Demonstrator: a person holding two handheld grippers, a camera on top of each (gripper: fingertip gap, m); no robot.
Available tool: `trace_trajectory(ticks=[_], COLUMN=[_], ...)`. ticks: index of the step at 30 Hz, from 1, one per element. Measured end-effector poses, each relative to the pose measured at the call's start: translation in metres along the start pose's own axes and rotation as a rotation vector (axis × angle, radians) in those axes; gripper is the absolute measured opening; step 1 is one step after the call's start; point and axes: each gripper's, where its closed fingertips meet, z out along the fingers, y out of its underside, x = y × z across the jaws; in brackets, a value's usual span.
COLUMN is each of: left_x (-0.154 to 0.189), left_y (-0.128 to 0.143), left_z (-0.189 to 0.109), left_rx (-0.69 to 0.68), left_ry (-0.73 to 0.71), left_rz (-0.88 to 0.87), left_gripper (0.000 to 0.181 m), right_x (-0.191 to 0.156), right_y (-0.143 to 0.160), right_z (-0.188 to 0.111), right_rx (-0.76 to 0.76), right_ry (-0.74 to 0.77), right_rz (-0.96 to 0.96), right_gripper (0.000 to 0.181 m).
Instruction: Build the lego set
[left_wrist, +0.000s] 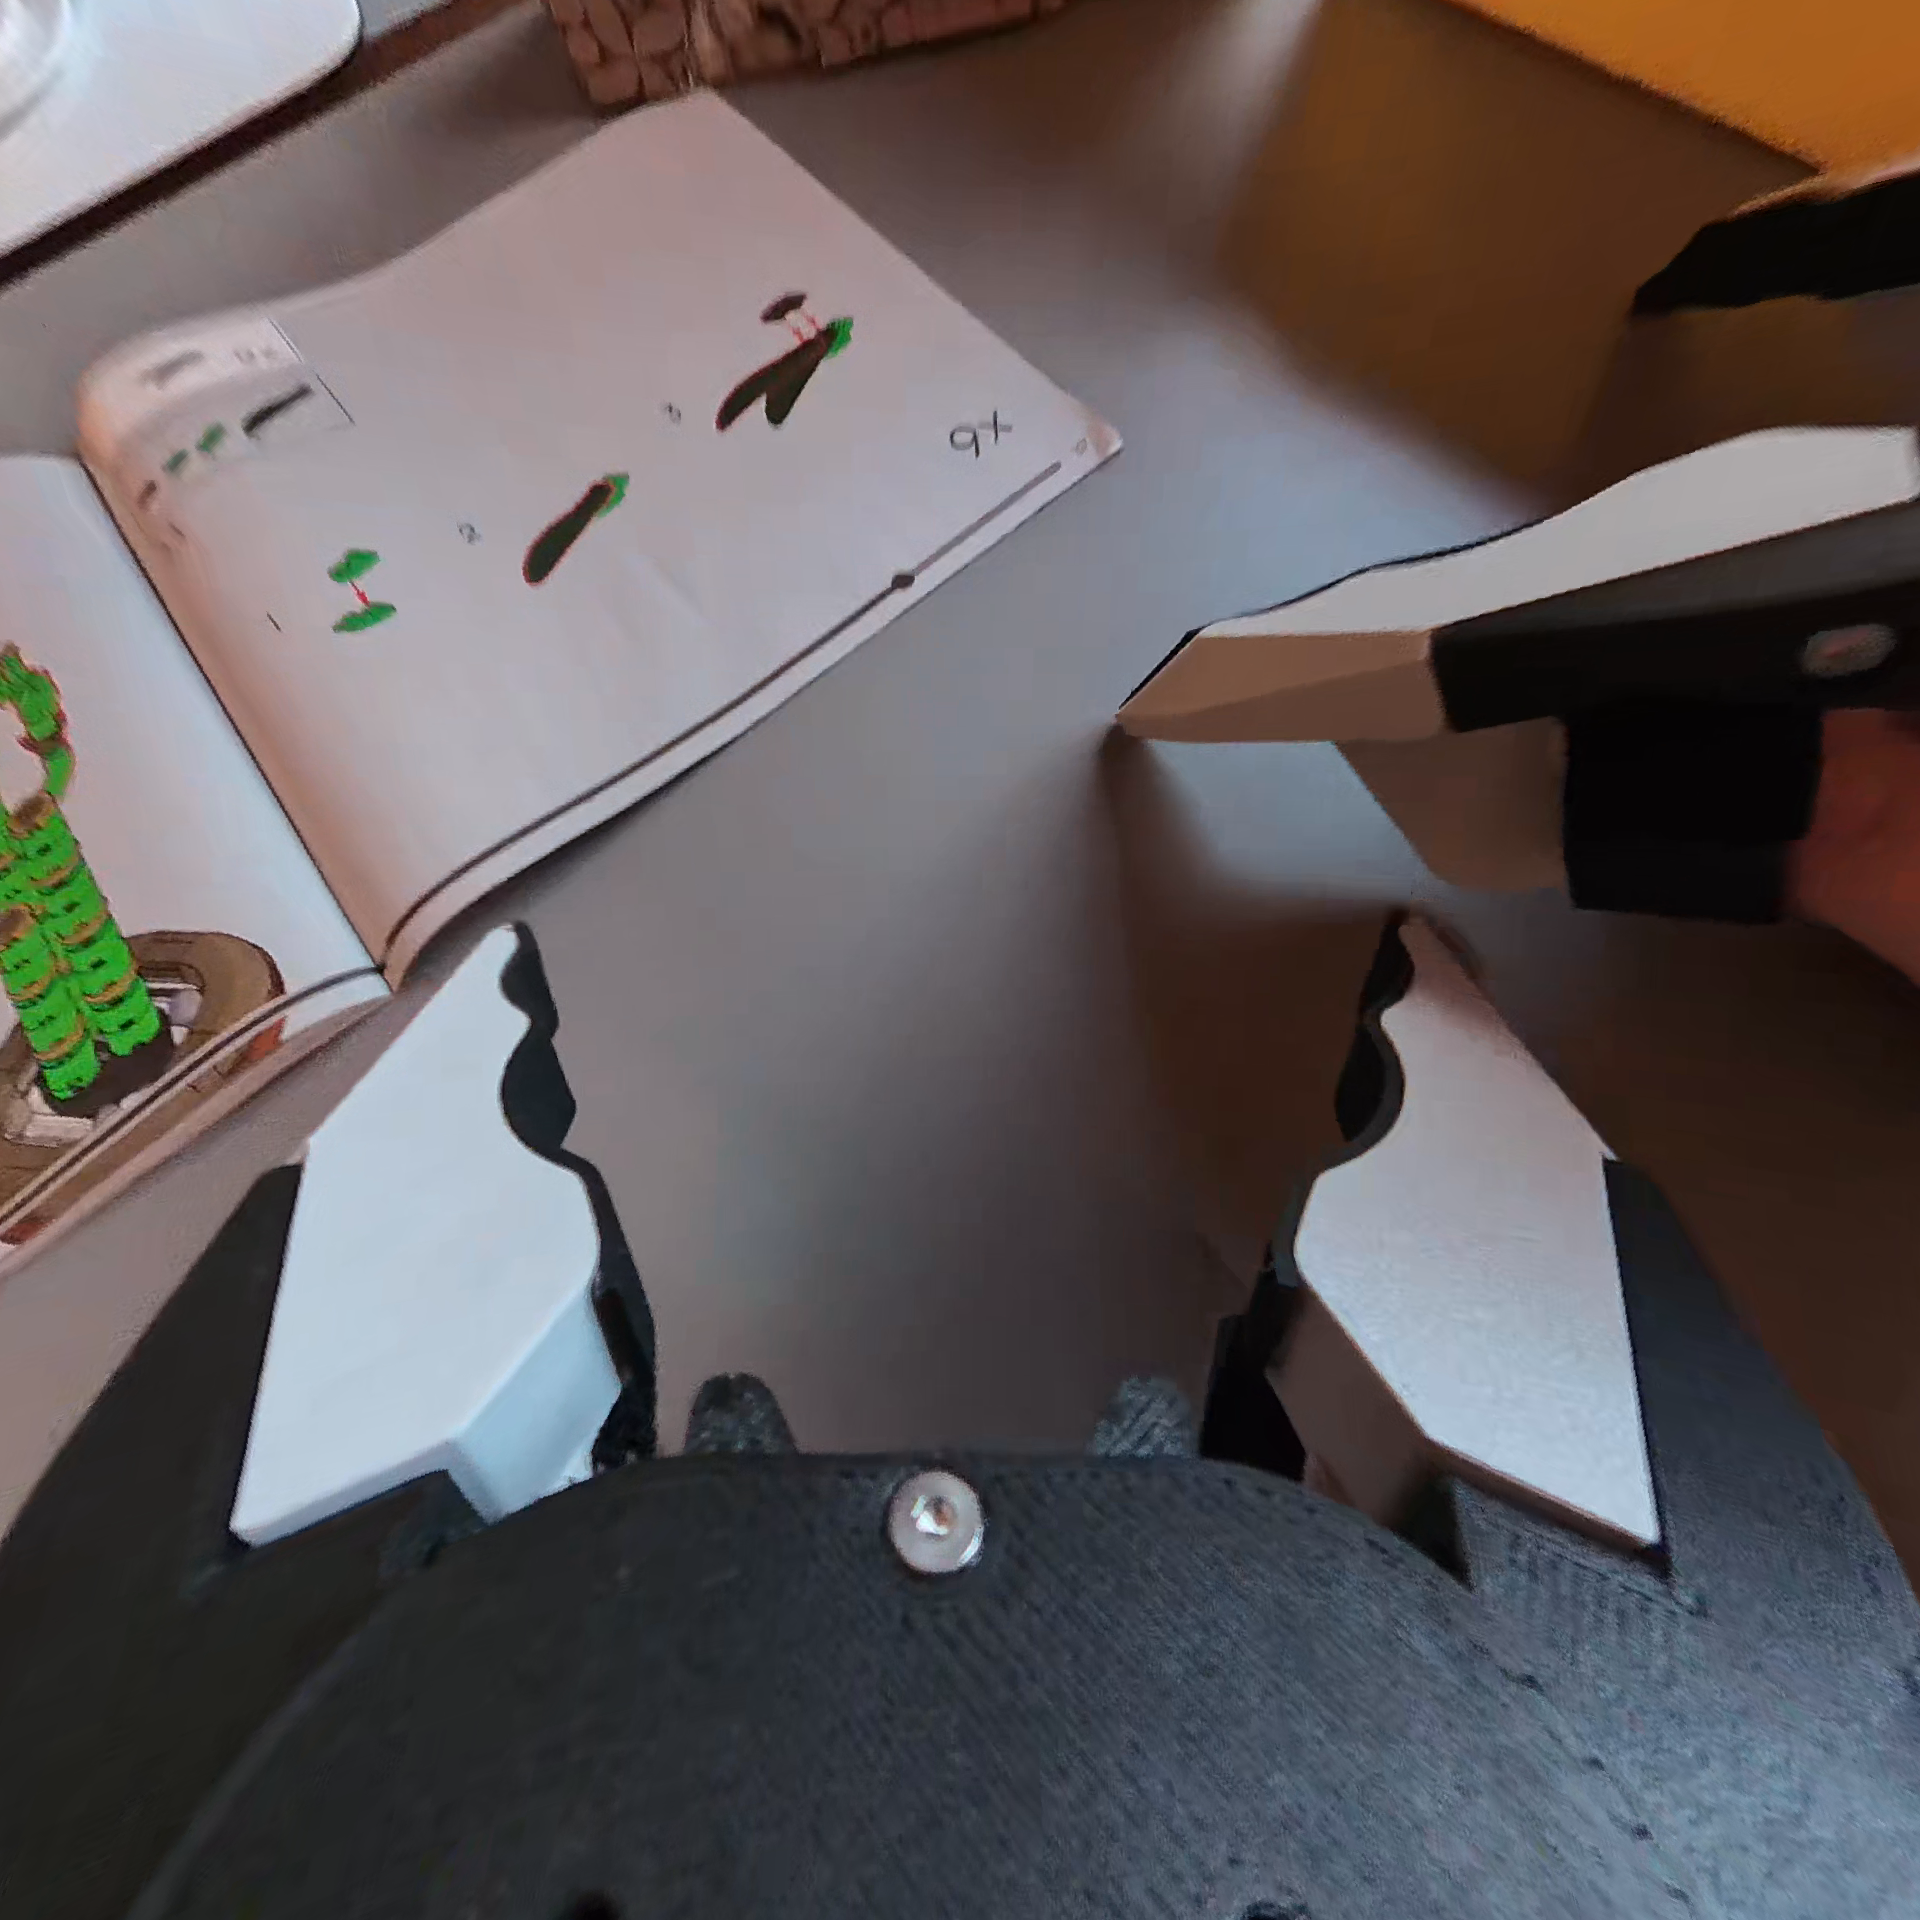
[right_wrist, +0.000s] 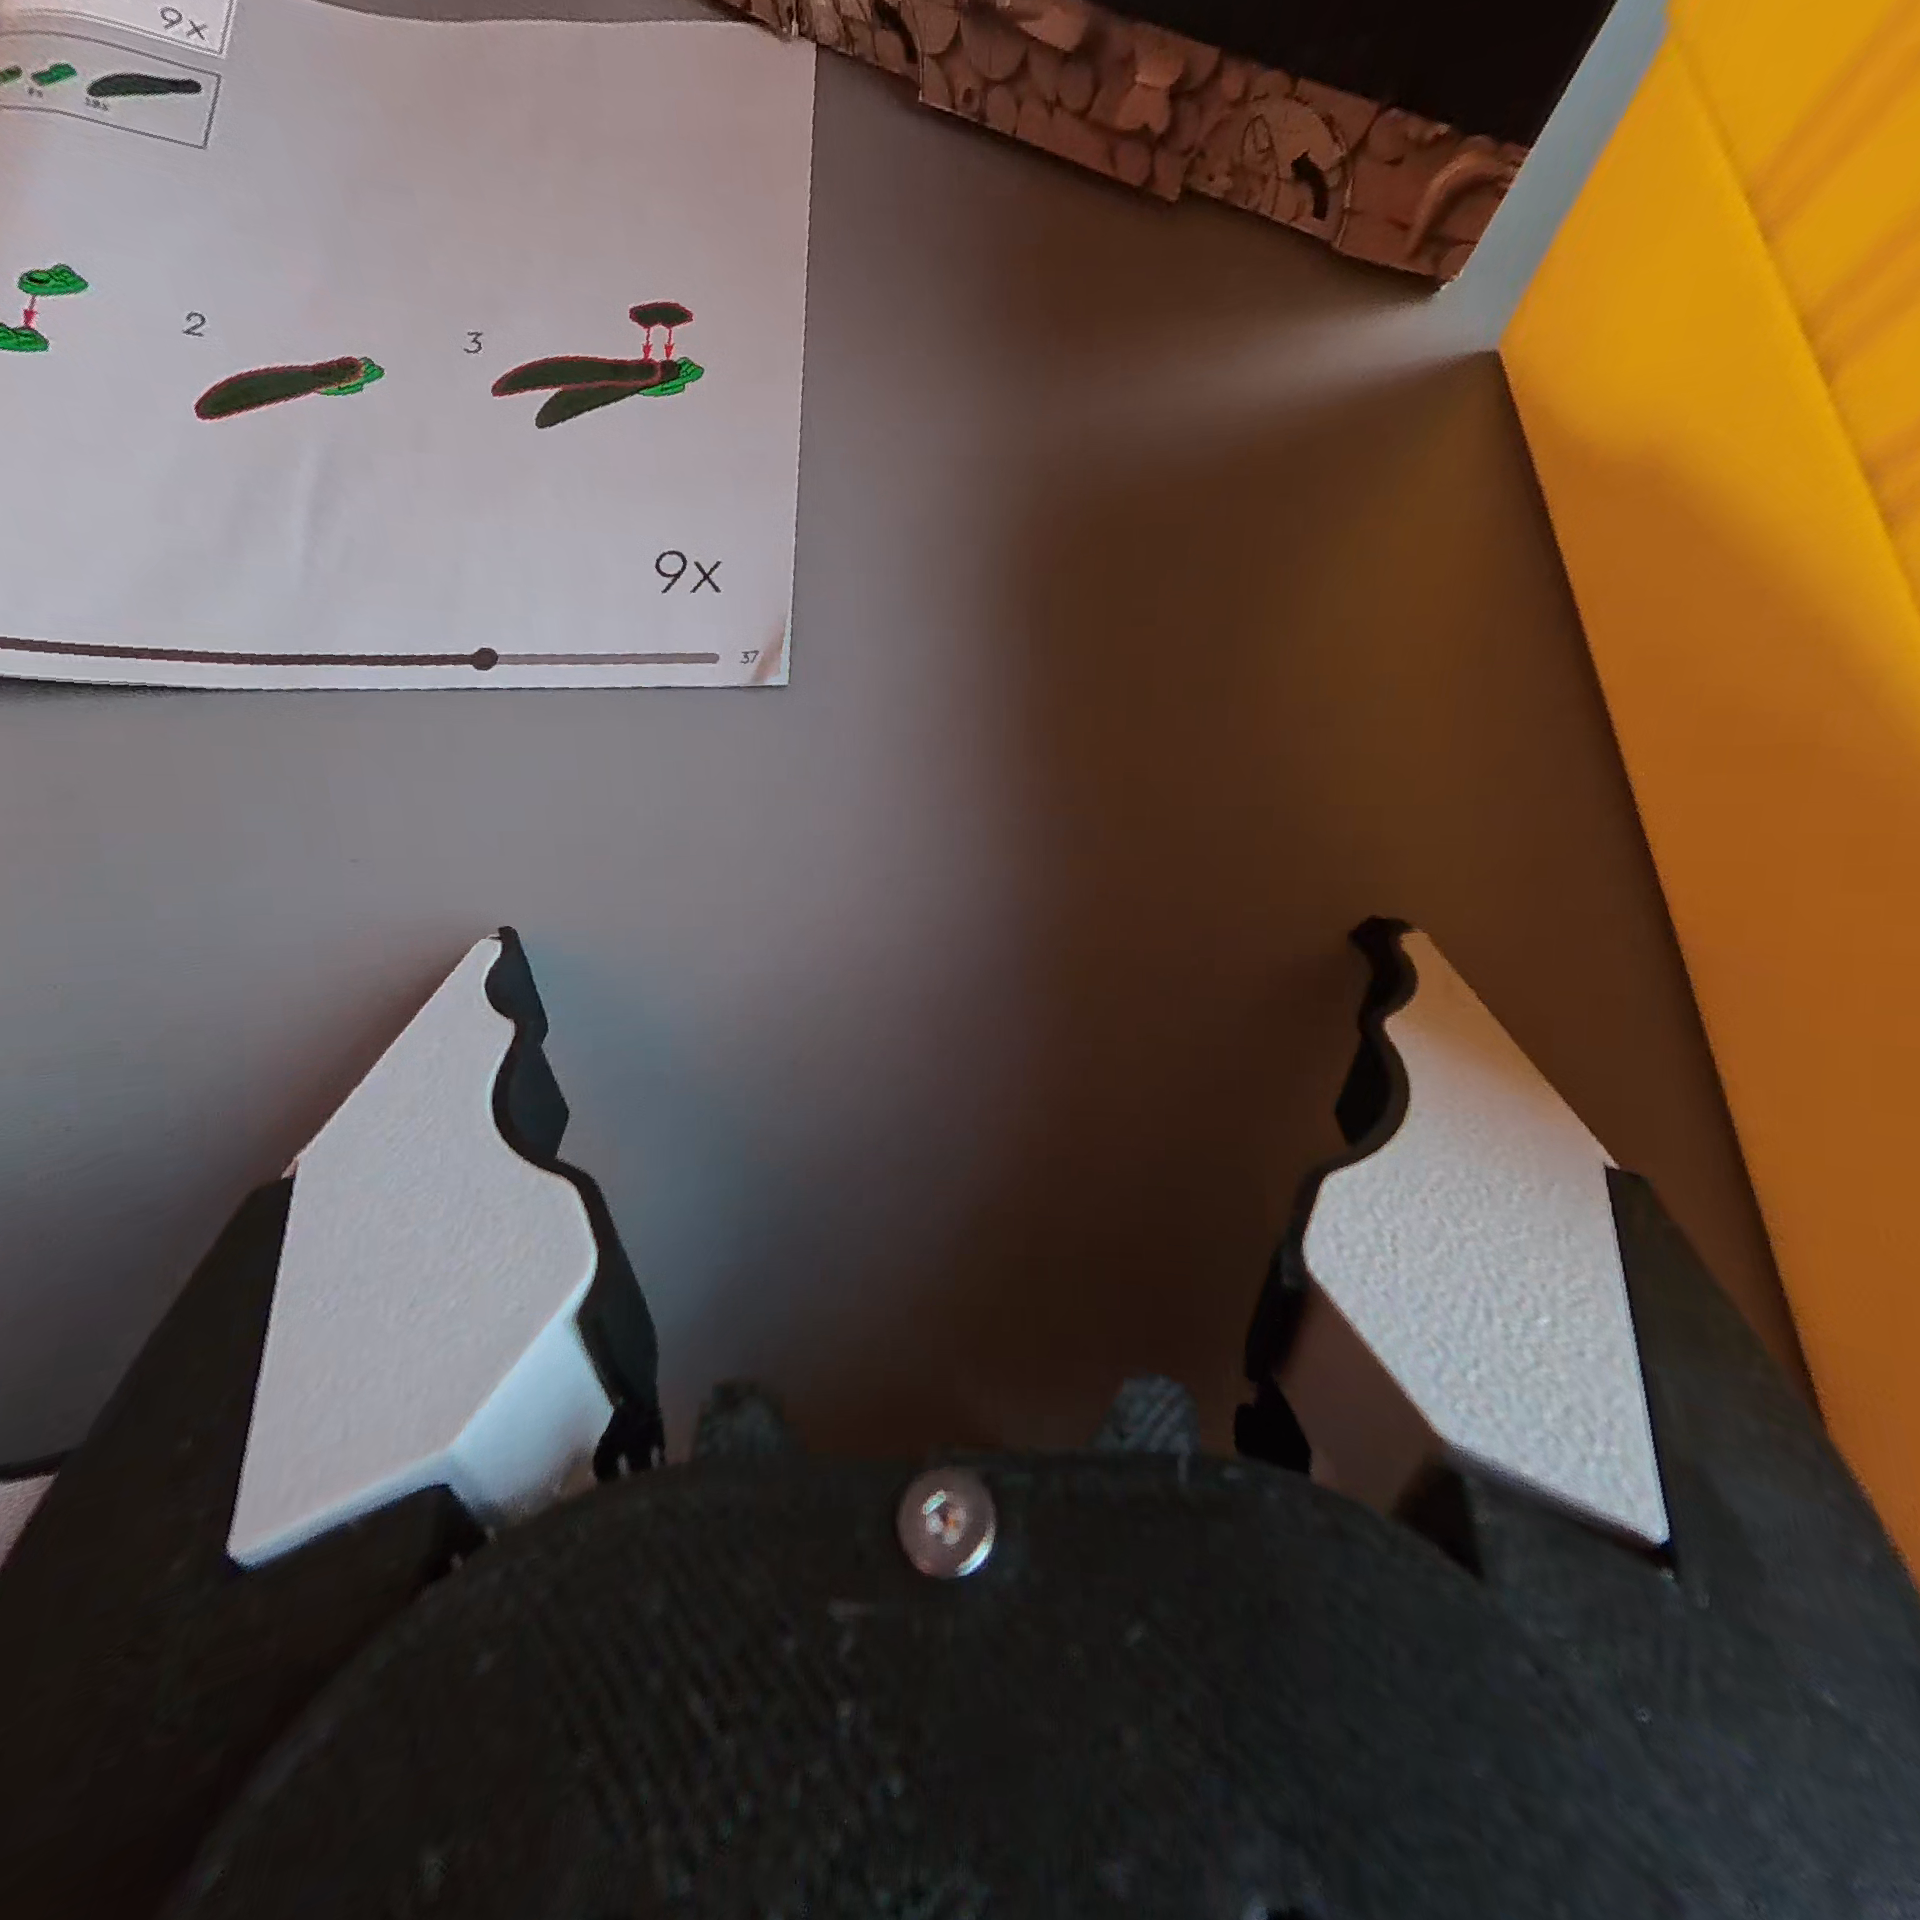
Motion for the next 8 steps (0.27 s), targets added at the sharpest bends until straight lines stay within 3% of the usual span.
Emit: trace_trajectory(ticks=[8], left_x=[-0.0030], left_y=[0.0127], left_z=[0.0048], left_rx=[-0.050], left_ry=[0.038], left_rz=[-0.050], left_gripper=[0.156], right_x=[-0.0006], right_y=[0.0002], right_z=[-0.0003], right_rx=[0.001], right_ry=[0.000], right_rz=[-0.001], right_gripper=[0.151])
